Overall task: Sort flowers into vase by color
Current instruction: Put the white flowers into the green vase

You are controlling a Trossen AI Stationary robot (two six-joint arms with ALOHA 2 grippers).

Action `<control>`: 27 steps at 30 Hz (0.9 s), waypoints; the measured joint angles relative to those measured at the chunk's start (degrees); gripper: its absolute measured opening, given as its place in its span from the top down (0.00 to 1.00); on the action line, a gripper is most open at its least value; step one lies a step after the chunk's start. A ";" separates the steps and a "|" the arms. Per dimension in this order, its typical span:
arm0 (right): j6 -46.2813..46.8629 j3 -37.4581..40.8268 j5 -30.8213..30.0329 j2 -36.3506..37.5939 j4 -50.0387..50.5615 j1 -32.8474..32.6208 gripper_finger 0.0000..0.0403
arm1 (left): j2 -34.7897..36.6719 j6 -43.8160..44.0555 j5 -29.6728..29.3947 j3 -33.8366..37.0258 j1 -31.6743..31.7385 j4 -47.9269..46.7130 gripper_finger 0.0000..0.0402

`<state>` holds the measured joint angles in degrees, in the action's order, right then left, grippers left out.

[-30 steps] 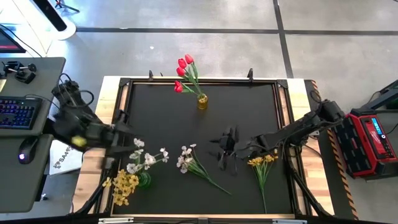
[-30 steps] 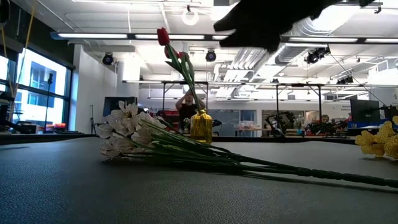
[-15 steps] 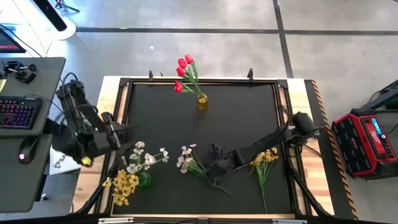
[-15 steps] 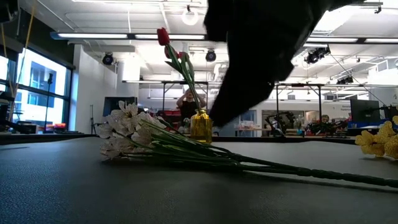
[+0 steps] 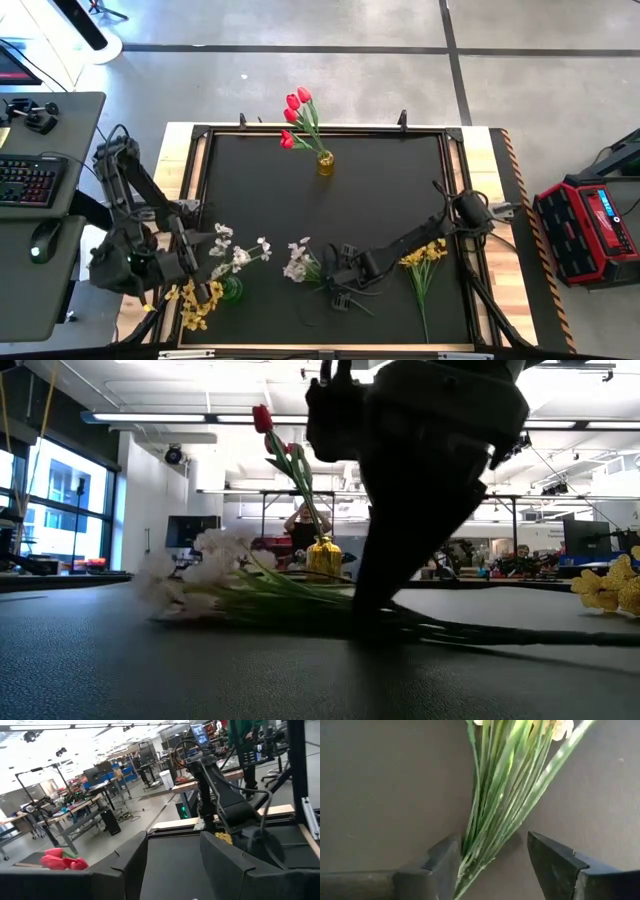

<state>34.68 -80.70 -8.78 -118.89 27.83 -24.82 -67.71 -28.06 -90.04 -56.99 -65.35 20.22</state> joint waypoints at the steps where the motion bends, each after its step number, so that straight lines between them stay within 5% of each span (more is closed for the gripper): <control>1: -0.02 0.01 -0.02 0.00 0.16 -0.10 0.49 | -0.47 0.42 0.02 0.00 -0.14 0.07 0.58; 11: -1.43 -0.01 -4.54 3.06 1.06 -1.99 0.62 | -2.04 3.68 -0.01 0.00 -0.41 0.26 0.58; 27: 6.98 0.03 -6.20 1.74 7.20 -3.10 0.54 | -2.04 7.00 0.01 0.00 -0.41 -0.20 0.58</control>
<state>41.66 -80.67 -14.98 -117.15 35.03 -27.92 -69.76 -21.07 -90.03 -56.99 -65.76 20.02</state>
